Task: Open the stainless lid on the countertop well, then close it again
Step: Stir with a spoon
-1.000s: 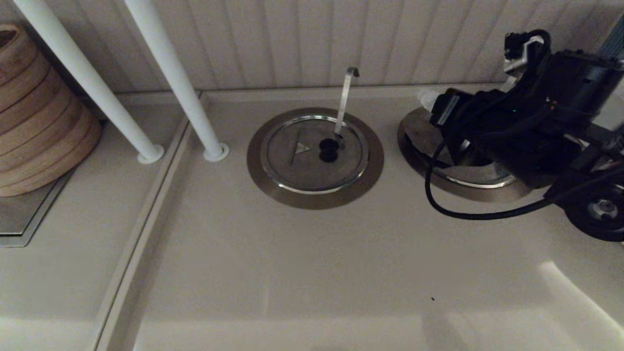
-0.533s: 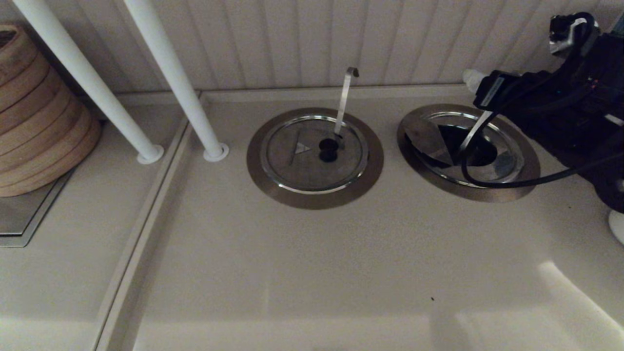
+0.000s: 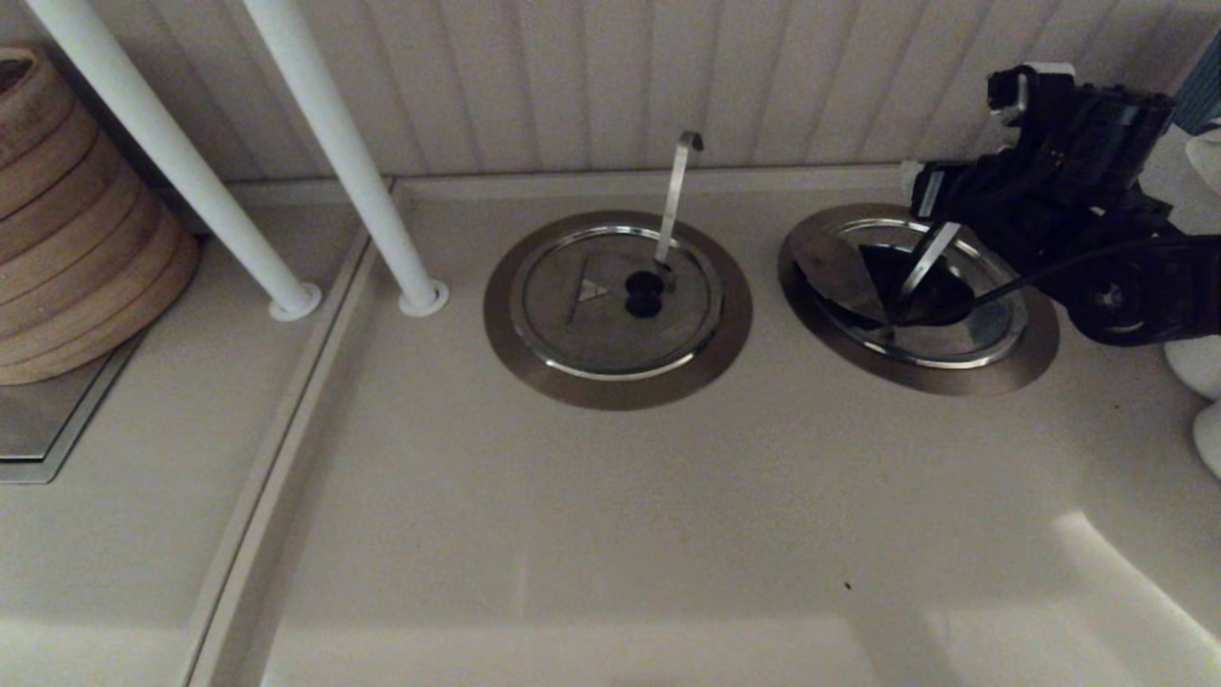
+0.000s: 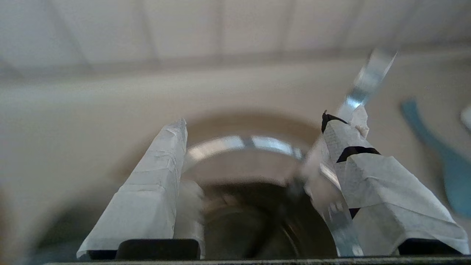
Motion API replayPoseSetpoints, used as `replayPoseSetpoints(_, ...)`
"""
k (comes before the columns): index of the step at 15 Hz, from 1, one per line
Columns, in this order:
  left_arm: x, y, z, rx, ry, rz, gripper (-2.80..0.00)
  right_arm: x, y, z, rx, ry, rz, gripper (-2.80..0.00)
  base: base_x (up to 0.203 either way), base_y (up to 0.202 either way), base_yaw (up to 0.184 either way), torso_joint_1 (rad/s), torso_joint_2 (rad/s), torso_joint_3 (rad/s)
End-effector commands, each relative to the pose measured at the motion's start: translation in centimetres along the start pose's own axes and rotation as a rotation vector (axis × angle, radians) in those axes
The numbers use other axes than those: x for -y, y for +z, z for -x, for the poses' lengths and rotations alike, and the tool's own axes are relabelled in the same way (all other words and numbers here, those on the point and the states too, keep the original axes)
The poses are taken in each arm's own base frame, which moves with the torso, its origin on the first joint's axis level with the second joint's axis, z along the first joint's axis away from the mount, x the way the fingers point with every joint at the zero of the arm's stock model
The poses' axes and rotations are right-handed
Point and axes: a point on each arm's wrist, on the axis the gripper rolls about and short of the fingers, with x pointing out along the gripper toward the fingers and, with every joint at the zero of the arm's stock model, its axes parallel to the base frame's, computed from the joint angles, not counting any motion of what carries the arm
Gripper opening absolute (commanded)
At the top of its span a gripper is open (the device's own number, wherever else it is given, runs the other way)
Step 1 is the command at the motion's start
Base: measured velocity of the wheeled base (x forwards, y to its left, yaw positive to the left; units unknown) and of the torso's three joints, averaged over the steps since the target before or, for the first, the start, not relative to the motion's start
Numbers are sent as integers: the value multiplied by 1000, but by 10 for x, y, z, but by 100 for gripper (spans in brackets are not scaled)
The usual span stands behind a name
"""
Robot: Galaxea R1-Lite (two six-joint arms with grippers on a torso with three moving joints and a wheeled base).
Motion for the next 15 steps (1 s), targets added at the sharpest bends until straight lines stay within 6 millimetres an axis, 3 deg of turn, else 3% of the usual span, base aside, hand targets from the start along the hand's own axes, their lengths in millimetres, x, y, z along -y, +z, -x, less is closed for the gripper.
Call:
replayPoseSetpoints(1,0,0,0,-1,0,2,-280,6,-22,-20,-57,-29,25,0,0,0,0,0,0,0)
replayPoseSetpoints(7,0,0,0,-1,0,2,-280,44,-19,-41,-58,-157,47,0,0,0,0,0,0,0)
replayPoseSetpoints(15,0,0,0,-1,-1,2,-280,53,-31,-62,-55,-177,-18,0,0,0,0,0,0,0)
